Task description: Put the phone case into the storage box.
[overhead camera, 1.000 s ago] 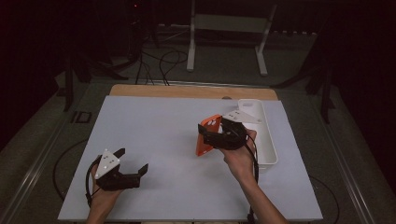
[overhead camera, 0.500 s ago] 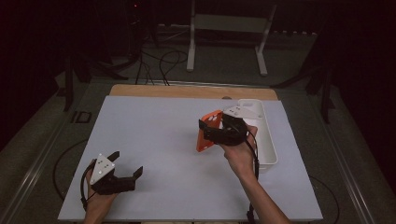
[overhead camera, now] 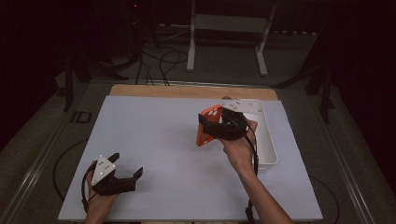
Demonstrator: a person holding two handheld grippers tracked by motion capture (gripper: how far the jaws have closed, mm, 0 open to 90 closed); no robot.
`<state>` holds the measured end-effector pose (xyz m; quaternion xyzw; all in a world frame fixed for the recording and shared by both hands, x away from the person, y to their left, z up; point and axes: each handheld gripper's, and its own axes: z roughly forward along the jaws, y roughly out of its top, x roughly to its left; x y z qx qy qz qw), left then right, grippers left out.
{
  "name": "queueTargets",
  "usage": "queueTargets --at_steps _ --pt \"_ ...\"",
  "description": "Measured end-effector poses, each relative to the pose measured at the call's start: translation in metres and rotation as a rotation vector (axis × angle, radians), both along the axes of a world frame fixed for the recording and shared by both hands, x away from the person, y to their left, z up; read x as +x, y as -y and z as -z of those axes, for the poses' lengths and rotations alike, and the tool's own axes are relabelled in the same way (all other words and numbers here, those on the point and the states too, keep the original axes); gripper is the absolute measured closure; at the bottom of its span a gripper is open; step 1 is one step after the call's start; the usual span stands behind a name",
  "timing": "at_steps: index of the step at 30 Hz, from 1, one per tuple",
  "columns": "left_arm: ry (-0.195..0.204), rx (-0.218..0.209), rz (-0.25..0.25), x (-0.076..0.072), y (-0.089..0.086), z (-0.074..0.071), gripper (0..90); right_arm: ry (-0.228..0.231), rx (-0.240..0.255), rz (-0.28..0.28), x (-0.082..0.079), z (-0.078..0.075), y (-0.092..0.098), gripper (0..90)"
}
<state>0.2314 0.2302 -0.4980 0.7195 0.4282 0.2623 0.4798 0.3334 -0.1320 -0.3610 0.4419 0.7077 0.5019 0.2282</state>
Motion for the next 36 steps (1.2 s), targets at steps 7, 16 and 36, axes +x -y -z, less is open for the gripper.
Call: queueTargets --at_steps 7,16,36 --pt "0.0 -0.002 0.0 0.0 0.0 0.0 0.2 0.015 0.001 0.018 0.006 -0.008 0.0 16.4" --pt "-0.005 0.001 -0.001 0.0 0.0 0.001 0.2 0.02 -0.008 0.045 0.018 -0.013 -0.002 16.5" --pt "-0.008 0.003 0.0 0.0 0.002 0.001 0.2 0.014 -0.013 0.112 0.047 -0.016 0.007 16.5"
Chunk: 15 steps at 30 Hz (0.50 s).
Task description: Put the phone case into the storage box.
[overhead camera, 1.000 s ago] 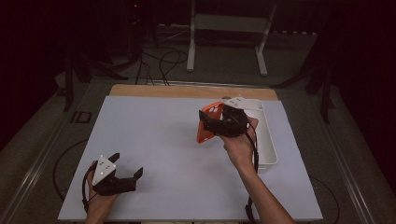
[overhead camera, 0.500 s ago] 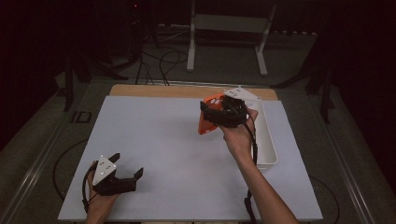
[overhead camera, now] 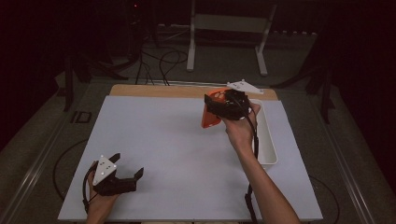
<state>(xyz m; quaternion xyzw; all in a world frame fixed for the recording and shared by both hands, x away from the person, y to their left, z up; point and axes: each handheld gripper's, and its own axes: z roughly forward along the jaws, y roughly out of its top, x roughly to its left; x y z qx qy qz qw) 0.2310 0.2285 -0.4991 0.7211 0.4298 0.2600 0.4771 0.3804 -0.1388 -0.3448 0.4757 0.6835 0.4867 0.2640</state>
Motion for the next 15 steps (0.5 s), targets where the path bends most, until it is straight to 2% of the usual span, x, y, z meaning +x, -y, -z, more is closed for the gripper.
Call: queueTargets --at_steps 15 --pt "0.0 0.001 0.001 0.0 0.001 0.0 0.2 -0.011 -0.008 0.044 0.014 0.001 0.008 16.5"
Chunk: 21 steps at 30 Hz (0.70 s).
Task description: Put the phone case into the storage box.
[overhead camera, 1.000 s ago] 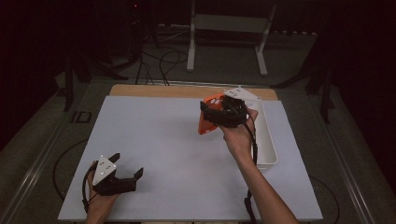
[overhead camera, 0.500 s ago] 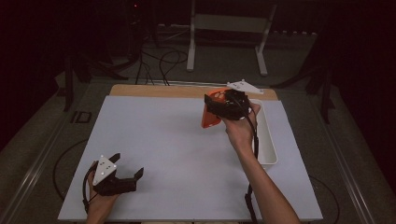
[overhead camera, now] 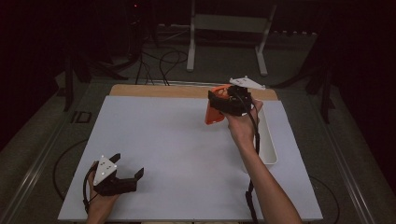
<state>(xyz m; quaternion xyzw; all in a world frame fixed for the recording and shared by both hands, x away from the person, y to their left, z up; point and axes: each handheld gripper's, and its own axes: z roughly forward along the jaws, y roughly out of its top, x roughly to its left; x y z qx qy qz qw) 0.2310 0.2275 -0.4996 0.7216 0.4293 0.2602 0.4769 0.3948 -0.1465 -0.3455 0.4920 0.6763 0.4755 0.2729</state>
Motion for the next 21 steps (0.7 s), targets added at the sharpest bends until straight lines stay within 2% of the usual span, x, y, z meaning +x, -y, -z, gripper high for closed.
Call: queueTargets --at_steps 21 --pt "-0.006 0.005 0.006 0.001 0.003 0.001 0.2 -0.008 -0.008 0.06 0.017 -0.006 0.015 16.5"
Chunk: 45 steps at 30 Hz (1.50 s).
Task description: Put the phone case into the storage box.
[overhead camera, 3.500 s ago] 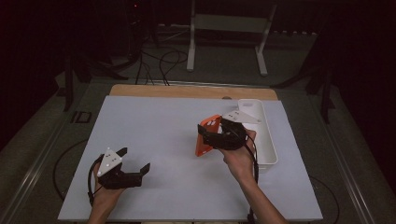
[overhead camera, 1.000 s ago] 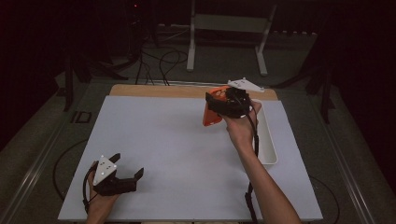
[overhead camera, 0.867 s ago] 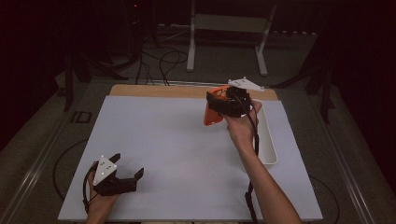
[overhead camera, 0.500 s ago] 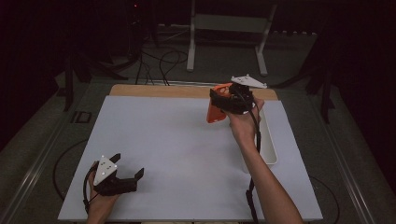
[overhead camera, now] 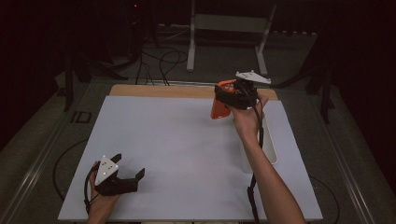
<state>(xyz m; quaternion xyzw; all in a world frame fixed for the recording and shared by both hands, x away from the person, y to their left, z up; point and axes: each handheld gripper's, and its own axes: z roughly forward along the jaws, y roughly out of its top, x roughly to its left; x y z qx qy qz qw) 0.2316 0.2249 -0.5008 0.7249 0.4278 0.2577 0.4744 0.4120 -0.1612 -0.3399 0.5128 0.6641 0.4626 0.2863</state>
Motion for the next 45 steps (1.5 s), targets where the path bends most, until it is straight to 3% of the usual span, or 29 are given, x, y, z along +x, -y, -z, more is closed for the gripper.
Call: queueTargets --at_steps 30,45 --pt "-0.001 0.001 0.008 -0.001 0.002 0.0 0.2 -0.024 0.019 0.084 0.02 0.002 0.024 16.5" --pt "-0.002 -0.003 0.007 -0.001 0.002 0.0 0.2 -0.028 0.003 0.125 0.028 0.003 0.033 16.5"
